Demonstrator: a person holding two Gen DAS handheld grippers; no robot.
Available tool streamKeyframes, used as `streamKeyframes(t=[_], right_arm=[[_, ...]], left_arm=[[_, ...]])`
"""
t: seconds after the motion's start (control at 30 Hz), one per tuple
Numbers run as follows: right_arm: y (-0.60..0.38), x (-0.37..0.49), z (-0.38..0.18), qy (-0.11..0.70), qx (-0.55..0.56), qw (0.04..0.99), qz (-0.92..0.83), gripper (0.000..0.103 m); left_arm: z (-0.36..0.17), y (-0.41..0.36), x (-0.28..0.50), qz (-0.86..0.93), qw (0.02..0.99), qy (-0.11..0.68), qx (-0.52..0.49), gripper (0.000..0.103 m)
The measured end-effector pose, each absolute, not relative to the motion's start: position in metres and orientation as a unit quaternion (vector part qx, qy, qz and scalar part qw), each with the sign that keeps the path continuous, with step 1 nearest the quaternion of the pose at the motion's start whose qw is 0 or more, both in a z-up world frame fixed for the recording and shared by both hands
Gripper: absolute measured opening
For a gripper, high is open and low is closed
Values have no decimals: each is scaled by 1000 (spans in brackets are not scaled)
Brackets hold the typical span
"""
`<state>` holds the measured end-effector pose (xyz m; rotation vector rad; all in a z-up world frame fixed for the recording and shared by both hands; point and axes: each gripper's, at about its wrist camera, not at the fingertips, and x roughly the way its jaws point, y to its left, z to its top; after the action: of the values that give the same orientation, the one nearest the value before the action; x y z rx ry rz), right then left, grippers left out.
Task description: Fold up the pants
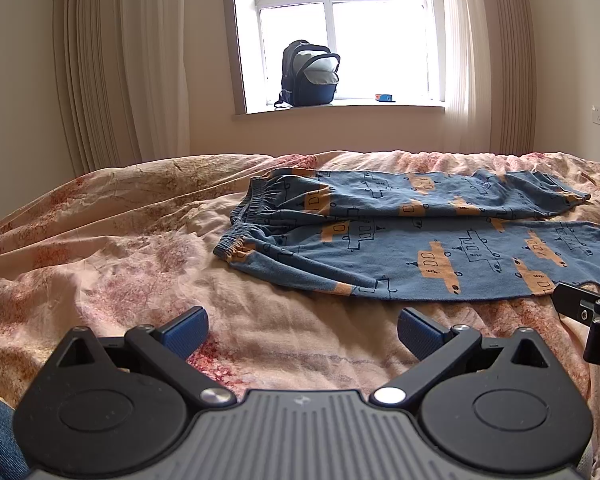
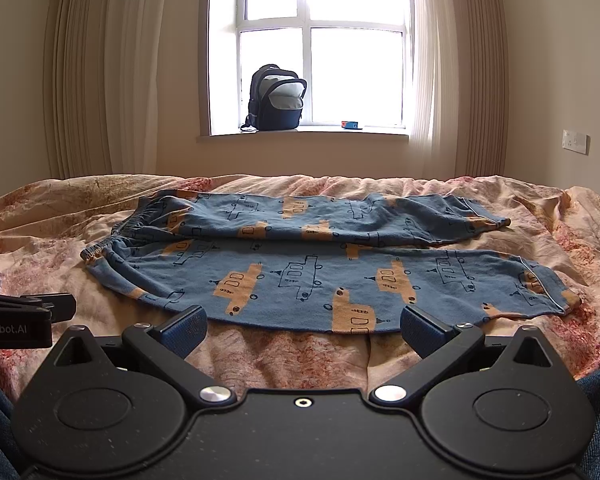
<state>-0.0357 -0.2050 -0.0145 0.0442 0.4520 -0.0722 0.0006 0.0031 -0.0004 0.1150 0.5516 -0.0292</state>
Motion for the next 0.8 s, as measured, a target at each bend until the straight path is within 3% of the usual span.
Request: streamKeyframes(t=[0.8], right_arm=[[-204,-35,-16,225,21,973,-36,103]], left_arm=[[-2,4,1,-14,960,272,57,103]])
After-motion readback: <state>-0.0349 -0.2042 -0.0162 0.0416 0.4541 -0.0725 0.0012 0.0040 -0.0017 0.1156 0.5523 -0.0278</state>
